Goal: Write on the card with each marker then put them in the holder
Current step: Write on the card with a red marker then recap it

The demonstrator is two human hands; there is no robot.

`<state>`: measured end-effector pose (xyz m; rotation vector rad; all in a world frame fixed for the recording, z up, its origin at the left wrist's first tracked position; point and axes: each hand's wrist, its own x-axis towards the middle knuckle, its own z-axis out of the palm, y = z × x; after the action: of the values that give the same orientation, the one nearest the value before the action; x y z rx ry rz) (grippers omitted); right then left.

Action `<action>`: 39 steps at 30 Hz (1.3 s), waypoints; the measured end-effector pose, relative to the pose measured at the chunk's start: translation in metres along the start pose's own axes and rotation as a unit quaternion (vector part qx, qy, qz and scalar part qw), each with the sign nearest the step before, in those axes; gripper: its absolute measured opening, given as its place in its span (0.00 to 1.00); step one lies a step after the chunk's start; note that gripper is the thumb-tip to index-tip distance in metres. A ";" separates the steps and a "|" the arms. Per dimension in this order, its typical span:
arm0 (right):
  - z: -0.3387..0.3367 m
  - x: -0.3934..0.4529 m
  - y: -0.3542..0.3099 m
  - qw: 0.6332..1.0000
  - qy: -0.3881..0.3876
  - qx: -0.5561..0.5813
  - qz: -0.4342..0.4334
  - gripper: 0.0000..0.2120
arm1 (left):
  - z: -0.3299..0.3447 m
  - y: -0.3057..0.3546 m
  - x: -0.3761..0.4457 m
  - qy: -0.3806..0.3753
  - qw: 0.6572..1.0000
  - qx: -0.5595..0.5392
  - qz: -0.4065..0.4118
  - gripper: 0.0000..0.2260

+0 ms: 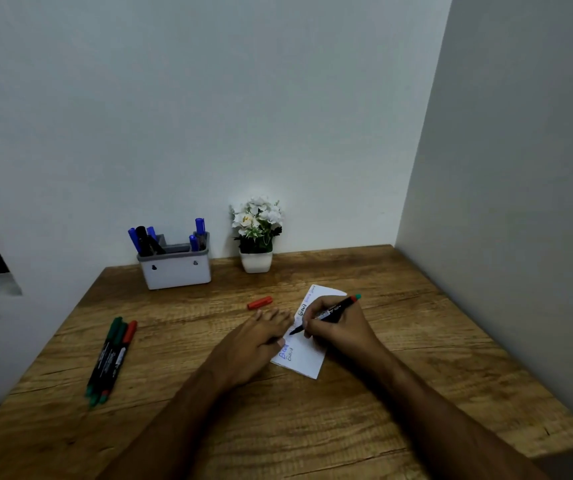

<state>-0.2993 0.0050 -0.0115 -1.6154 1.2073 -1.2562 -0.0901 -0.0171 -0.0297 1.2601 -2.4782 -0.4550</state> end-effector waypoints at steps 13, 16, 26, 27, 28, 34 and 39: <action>0.003 0.002 0.010 0.992 -0.055 -0.104 -0.034 0.07 | 0.002 -0.006 0.001 -0.007 1.000 0.007 0.022 0.23; 0.003 0.001 0.012 0.992 -0.058 -0.110 -0.036 0.08 | 0.004 -0.008 0.003 -0.005 1.000 0.008 0.019 0.23; 0.005 0.000 0.010 0.990 -0.067 -0.119 -0.047 0.05 | 0.007 -0.012 0.005 -0.005 1.000 0.010 0.020 0.23; 0.005 0.000 0.011 0.990 -0.065 -0.118 -0.047 0.05 | 0.007 -0.012 0.005 -0.005 1.000 0.011 0.021 0.23; 0.004 0.000 0.011 0.990 -0.065 -0.115 -0.045 0.06 | 0.008 -0.012 0.005 -0.005 1.000 0.011 0.019 0.23; 0.007 0.001 0.010 0.990 -0.054 -0.124 -0.037 0.10 | 0.009 -0.015 0.006 -0.002 1.000 0.013 0.026 0.23; 0.007 0.001 0.010 0.990 -0.051 -0.129 -0.041 0.07 | 0.008 -0.014 0.004 0.006 1.000 0.013 0.022 0.23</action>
<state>-0.2948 0.0018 -0.0222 -1.9096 1.2915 -1.0874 -0.0862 -0.0271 -0.0423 1.2114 -2.5043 -0.4036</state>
